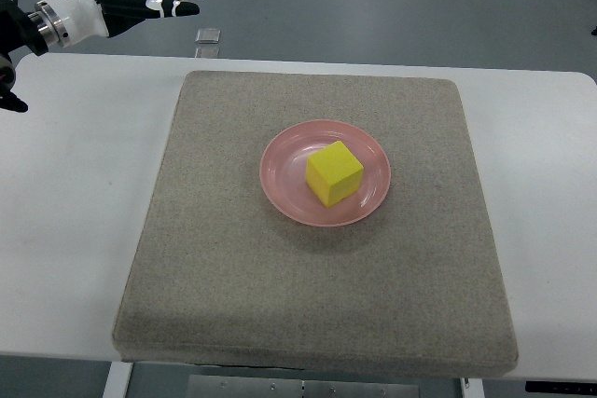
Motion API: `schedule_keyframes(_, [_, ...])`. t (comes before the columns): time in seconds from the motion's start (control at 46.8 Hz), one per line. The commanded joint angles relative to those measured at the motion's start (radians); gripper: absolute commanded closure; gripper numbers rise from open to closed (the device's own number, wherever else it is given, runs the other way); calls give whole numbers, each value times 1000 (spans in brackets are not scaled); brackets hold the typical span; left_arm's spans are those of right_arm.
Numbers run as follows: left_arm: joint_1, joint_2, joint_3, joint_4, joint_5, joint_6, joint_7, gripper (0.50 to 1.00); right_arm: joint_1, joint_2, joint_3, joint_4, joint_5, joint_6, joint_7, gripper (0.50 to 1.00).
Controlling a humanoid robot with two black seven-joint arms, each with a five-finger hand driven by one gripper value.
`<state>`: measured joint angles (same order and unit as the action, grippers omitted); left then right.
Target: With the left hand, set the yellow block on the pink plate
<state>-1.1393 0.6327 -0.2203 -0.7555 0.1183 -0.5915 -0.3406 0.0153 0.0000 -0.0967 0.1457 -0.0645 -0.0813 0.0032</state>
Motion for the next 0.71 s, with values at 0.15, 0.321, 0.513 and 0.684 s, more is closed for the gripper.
schedule_keyframes(0.15, [107, 21, -28, 21, -167, -19, 2, 508, 0, 0, -1, 2, 3, 2, 0, 576])
schedule_keyframes(0.321, [135, 38, -30, 44, -183, -19, 2, 508, 0, 0, -1, 2, 3, 2, 0, 576])
schedule_keyframes(0.513, [135, 36, -25, 50, -192, -19, 6, 512, -5, 0, -1, 8, 3, 2, 0, 576])
schedule_keyframes(0.684, [135, 33, -24, 45, -193, -19, 6, 512, -5, 0, -1, 8, 2, 2, 0, 576])
